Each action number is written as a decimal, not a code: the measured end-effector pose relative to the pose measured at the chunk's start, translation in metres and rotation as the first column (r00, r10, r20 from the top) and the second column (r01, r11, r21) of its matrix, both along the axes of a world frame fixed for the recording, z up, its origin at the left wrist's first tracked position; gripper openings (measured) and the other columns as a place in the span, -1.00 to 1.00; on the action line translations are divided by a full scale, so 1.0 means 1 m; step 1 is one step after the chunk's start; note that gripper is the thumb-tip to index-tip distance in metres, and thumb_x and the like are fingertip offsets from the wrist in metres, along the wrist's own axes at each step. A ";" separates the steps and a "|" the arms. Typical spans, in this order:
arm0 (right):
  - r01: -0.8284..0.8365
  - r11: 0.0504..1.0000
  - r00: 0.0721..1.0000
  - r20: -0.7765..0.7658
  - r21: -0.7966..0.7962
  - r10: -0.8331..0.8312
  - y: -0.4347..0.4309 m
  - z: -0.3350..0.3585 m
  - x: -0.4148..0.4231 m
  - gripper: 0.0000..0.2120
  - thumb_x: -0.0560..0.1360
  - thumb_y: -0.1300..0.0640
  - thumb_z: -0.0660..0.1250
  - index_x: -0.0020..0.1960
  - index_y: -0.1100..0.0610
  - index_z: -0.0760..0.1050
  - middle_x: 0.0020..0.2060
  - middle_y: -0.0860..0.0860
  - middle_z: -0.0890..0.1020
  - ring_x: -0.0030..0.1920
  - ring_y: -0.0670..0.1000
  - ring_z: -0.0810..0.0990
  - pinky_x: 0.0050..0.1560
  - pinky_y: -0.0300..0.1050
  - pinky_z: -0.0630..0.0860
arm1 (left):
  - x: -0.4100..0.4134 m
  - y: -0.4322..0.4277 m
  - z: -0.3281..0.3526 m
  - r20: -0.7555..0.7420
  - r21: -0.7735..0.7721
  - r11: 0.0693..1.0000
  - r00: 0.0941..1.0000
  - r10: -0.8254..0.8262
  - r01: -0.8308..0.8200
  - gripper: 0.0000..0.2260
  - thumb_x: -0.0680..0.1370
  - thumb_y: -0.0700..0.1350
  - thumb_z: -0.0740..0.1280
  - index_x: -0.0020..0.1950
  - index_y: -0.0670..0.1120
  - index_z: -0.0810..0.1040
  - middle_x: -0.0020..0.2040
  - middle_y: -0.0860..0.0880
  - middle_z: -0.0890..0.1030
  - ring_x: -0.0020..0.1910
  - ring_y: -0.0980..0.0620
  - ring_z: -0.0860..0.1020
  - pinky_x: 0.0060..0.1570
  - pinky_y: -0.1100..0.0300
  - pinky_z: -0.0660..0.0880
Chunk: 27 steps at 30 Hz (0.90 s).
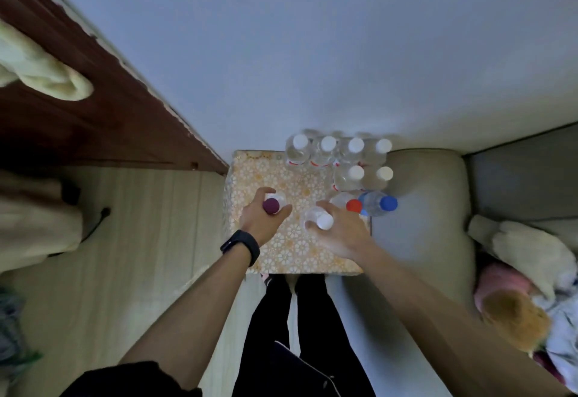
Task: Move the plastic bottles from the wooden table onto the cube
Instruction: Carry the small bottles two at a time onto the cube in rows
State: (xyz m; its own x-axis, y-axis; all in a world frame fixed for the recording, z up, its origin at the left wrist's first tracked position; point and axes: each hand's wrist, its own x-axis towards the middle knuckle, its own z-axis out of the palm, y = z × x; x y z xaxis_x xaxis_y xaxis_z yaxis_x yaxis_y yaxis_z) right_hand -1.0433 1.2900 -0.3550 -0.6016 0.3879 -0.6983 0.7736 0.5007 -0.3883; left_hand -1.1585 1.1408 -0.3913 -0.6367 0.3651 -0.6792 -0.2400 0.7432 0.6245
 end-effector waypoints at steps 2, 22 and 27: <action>0.018 0.999 1.000 -0.017 -0.029 -0.018 0.000 -0.019 -0.001 -0.54 0.53 -0.17 0.35 0.36 -0.01 0.45 0.09 -0.01 0.65 0.11 0.08 0.64 -0.13 -0.16 0.42 | 0.002 0.002 -0.014 -0.005 -0.015 1.000 1.000 -0.007 0.007 -0.58 0.49 0.13 0.47 0.28 0.08 0.44 -0.01 -0.06 0.58 -0.07 -0.11 0.59 -0.05 0.04 0.59; -0.283 0.936 0.959 0.074 0.209 0.273 -0.001 -0.042 -0.004 -0.50 0.61 -0.08 0.27 0.44 0.16 0.32 0.10 0.11 0.64 0.00 0.13 0.67 -0.14 -0.01 0.60 | -0.014 -0.019 -0.055 -0.112 -0.205 0.893 0.897 -0.428 0.400 -0.40 0.49 0.00 0.49 0.47 0.13 0.31 0.28 -0.06 0.56 0.18 -0.08 0.57 0.13 0.10 0.50; -0.335 0.901 0.942 0.127 0.274 0.312 0.009 -0.033 -0.014 -0.57 0.67 -0.06 0.18 0.40 0.19 0.35 0.10 0.13 0.65 0.07 0.15 0.65 -0.06 -0.04 0.52 | -0.017 -0.001 -0.052 -0.155 -0.215 0.879 0.874 -0.460 0.425 -0.43 0.50 0.02 0.47 0.45 0.05 0.34 0.17 -0.06 0.62 0.08 -0.08 0.60 0.01 0.12 0.53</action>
